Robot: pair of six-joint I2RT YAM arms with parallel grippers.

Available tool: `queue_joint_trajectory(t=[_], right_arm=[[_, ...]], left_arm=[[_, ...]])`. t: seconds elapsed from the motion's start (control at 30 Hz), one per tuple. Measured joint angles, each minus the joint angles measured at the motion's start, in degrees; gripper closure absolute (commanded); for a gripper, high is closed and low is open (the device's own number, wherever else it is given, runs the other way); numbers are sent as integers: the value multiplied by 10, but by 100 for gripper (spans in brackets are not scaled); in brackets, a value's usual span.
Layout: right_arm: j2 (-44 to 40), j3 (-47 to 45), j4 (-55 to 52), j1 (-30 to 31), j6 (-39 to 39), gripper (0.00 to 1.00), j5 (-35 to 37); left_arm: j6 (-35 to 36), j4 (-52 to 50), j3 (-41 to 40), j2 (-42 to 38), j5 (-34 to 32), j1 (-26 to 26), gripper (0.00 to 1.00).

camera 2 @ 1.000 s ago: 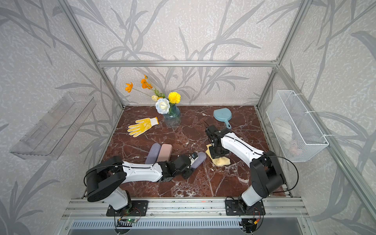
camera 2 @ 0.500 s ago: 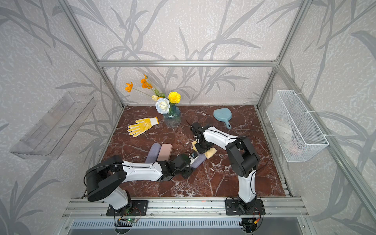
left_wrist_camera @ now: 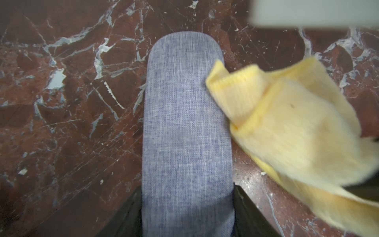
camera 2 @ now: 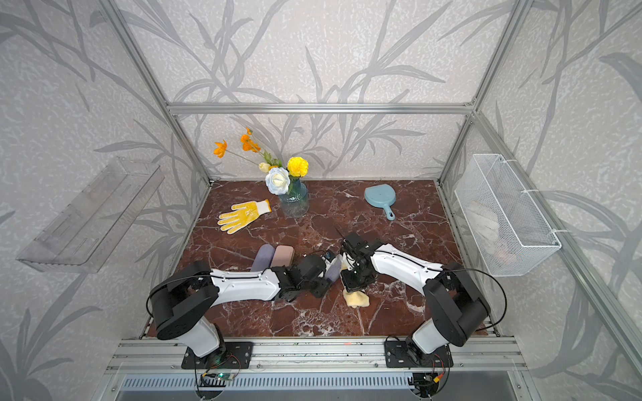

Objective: Wipe the eyeglass case
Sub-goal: Wipe the dirt from the eyeglass case.

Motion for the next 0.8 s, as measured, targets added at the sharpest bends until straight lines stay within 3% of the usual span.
queue_joint_trajectory(t=[0.13,0.2,0.3,0.53,0.8], right_arm=[[-66,5,-12,-88,9,100,-31],[-74,21,-22,-131,16,100,5],[-37,50,-29,-147,29,100,59],[89,92,5,-112,76,100,149],[89,104,22,2,116,100,221]], left_arm=[[-3,0,0,0,13,4,100],[-3,0,1,0,38,14,100],[-3,-1,5,0,99,35,100],[-4,1,9,9,244,68,100],[-22,10,13,28,339,105,100]])
